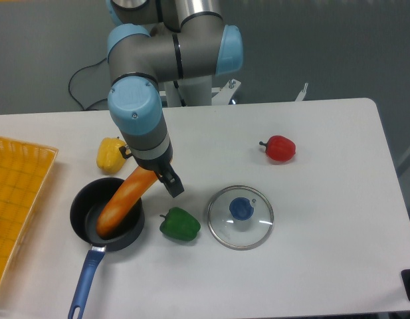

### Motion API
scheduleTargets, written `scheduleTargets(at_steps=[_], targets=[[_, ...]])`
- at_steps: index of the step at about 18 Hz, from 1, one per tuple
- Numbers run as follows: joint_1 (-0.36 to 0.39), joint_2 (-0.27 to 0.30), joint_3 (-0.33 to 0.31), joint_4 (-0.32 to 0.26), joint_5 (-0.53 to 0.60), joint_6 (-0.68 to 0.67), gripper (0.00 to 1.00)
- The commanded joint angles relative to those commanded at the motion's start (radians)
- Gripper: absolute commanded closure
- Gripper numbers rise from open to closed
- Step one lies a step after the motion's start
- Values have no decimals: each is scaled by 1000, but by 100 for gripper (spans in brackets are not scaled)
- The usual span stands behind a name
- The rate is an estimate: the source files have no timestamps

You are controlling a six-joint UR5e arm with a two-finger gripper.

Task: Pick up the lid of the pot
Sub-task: 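Raise the gripper away from the bread loaf in the black pan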

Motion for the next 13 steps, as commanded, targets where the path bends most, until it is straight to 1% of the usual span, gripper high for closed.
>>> scheduleTargets(at_steps=[3, 7, 9, 10, 11, 12, 13], targets=[[0, 0, 0, 2, -2, 0, 0], [9, 2, 0, 0, -67, -2, 0], [9, 0, -12, 3, -74, -3, 0], [9, 2, -24, 17, -74, -6, 0], [12, 12, -52, 52, -74, -8, 0], [17, 26, -76, 110, -75, -12, 0], [21, 32, -101, 142, -84, -20, 0]])
